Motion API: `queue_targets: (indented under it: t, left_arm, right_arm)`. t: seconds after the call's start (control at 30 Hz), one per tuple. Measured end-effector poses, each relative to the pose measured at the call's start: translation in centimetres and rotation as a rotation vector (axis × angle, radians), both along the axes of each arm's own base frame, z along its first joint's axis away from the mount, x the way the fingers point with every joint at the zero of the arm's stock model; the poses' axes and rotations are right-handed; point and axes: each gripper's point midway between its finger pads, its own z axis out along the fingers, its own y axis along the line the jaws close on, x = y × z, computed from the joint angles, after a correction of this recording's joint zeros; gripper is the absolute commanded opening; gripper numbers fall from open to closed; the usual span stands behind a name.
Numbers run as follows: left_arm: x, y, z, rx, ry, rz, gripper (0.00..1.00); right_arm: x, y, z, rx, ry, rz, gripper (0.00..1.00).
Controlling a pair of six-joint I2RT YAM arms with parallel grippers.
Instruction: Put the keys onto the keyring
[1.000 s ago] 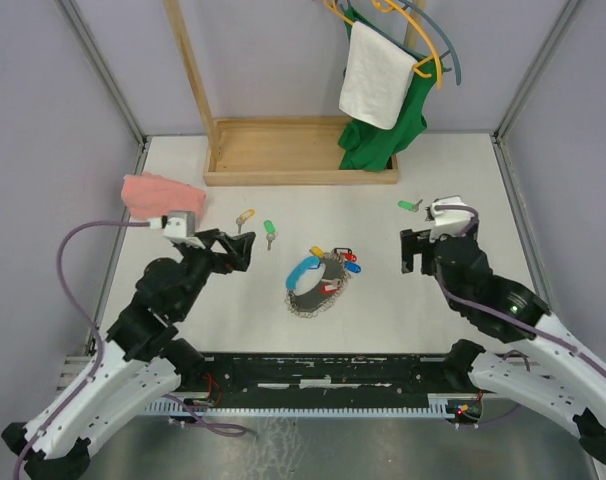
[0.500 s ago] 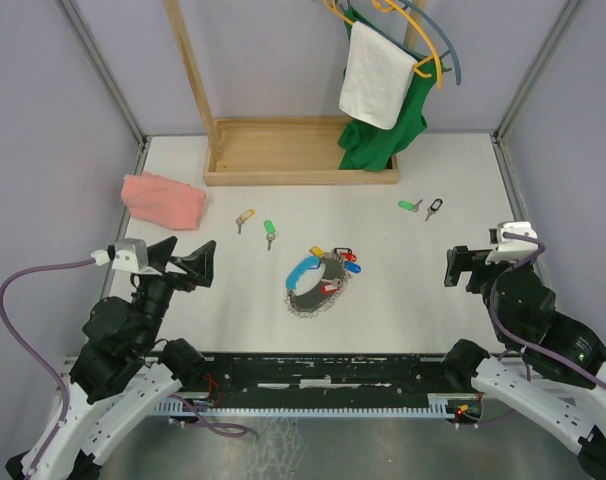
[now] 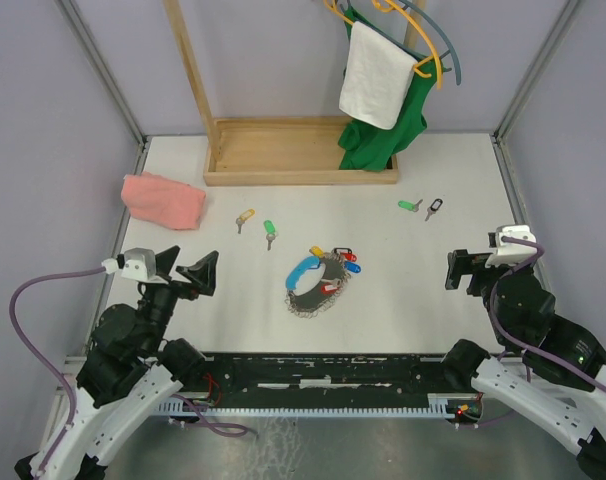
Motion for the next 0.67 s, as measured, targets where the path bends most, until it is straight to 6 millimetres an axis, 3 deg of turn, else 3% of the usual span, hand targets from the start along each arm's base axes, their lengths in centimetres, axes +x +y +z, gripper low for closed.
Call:
queue_targets:
  t: [0.67]
  left_arm:
    - [0.37,0.12,-0.53,0.034,0.015,0.016,0.99]
  right_arm:
    - [-0.03,0.0,-0.08,-0.009,0.003,0.005,1.0]
